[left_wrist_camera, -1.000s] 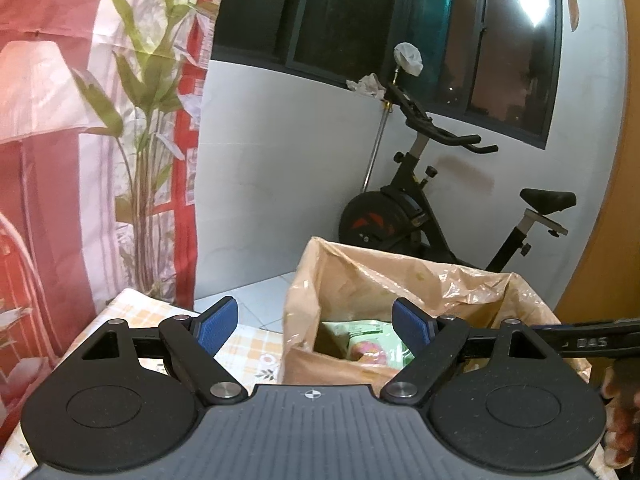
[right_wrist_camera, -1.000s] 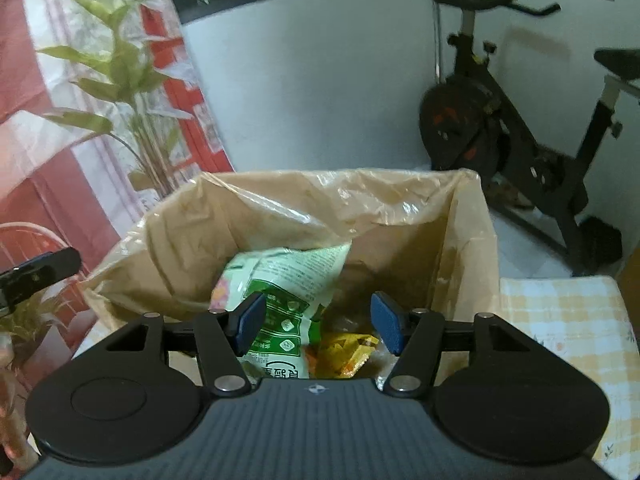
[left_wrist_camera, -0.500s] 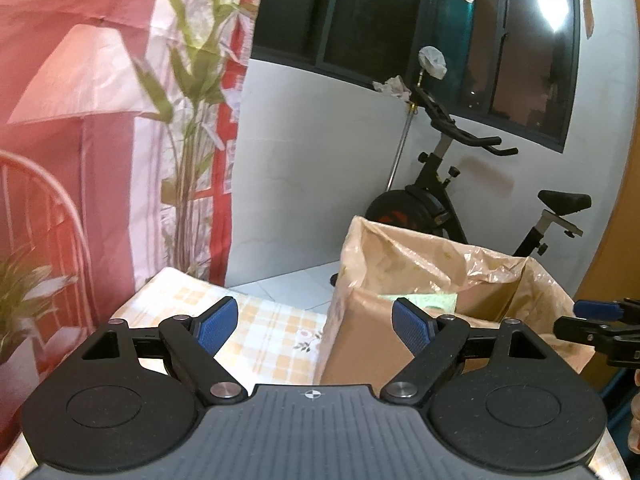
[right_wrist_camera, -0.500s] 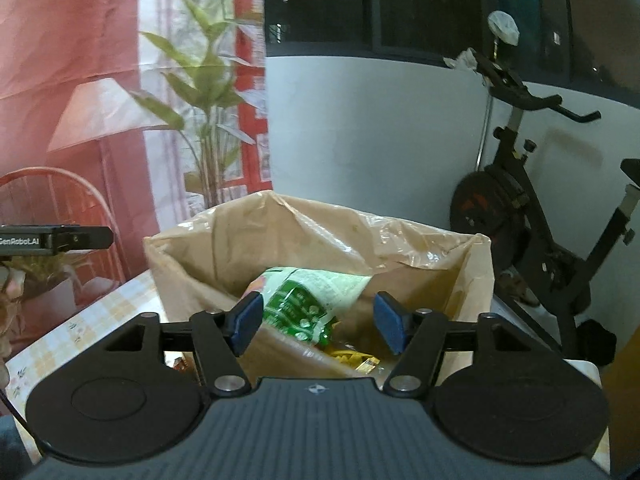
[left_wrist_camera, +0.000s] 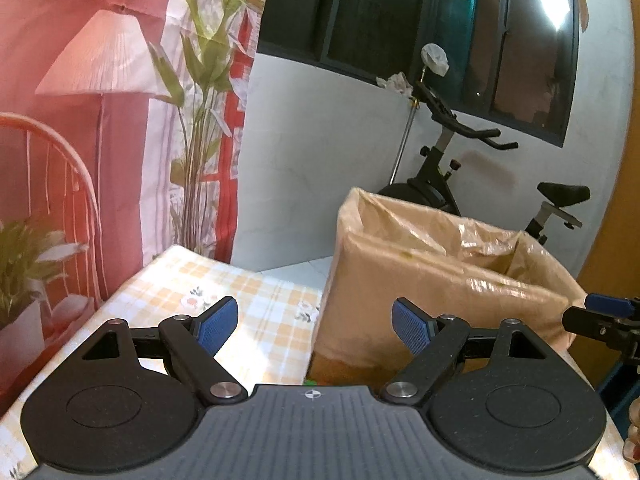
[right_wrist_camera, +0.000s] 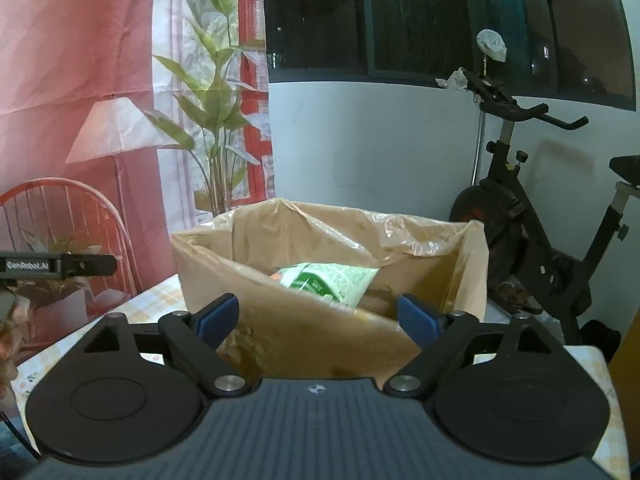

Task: Organize snacks
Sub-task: 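Withdraw both grippers from the box back toward the snack pile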

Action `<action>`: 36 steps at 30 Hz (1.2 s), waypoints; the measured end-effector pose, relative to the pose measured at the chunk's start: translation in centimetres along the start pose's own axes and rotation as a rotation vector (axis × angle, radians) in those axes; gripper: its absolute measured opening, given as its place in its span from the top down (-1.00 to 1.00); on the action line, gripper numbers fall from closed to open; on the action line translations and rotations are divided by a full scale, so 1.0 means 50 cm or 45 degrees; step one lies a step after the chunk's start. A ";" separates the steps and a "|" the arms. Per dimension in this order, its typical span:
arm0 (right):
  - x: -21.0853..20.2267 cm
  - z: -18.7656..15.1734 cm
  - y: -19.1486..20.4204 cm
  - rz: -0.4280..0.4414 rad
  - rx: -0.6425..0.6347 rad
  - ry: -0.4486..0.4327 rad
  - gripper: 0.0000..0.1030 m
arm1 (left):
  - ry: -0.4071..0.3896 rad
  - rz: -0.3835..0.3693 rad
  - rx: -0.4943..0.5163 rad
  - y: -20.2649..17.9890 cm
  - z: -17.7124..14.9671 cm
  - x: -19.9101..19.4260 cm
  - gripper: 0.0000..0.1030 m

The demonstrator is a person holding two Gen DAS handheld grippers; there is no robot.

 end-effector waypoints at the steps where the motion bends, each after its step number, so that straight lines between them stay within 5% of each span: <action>1: -0.003 -0.007 -0.001 0.007 0.006 0.000 -0.75 | 0.005 -0.002 -0.002 -0.001 -0.010 -0.001 -0.67; 13: -0.019 -0.116 0.001 0.033 -0.001 0.045 -0.77 | 0.062 0.018 -0.011 0.017 -0.106 -0.001 -0.67; 36: -0.022 -0.317 -0.040 -0.199 -0.040 0.273 -0.67 | 0.242 -0.027 -0.036 0.015 -0.195 0.050 -0.65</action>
Point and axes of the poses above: each gripper's, at about its wrist camera, not at the fingertips, and x roughly the way its jaws point, y to its left, z to its top, the point moved 4 cm from there along x, roughly the way its jaws point, and after that the axes turned 7 degrees about y, right-handed, at the moved point
